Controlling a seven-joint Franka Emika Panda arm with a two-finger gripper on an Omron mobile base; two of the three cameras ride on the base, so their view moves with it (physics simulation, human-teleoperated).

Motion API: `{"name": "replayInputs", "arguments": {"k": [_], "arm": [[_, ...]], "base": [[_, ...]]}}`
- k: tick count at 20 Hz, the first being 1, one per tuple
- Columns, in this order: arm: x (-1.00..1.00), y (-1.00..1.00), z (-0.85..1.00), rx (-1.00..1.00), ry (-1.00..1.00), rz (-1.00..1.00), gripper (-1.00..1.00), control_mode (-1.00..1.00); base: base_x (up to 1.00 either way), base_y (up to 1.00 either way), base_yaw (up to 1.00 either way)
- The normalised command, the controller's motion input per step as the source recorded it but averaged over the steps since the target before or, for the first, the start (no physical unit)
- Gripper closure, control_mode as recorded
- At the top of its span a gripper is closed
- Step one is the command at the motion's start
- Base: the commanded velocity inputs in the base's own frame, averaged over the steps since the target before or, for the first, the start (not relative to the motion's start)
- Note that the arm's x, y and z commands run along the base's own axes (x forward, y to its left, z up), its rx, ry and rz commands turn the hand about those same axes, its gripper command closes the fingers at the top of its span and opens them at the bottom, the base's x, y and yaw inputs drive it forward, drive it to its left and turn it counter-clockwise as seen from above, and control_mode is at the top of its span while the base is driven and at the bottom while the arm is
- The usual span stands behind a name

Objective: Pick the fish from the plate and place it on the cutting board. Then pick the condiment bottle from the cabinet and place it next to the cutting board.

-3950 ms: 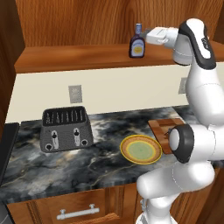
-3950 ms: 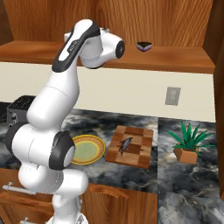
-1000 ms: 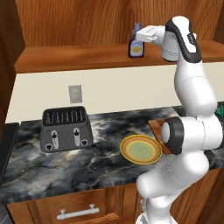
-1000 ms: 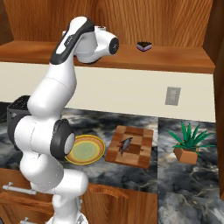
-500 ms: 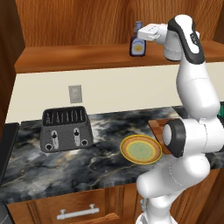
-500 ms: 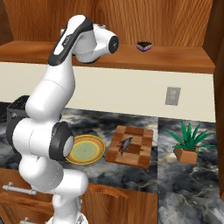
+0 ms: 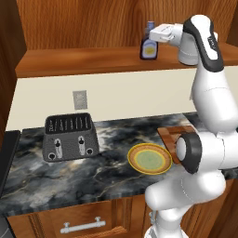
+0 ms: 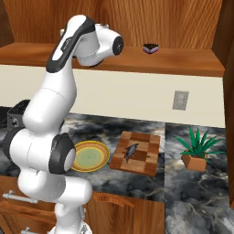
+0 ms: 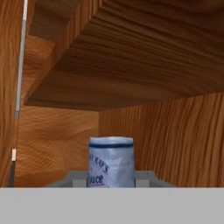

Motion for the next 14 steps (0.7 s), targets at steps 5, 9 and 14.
{"name": "replayInputs", "arguments": {"k": [5,9,14], "arm": [[-0.36,0.00,0.00,0.02,0.00,0.00,1.00,-1.00],[-0.35,0.00,0.00,0.03,0.00,0.00,1.00,-1.00],[-0.36,0.00,0.00,0.02,0.00,0.00,1.00,-1.00]], "base": [[0.00,0.00,0.00],[0.00,0.00,0.00],[0.00,0.00,0.00]]}}
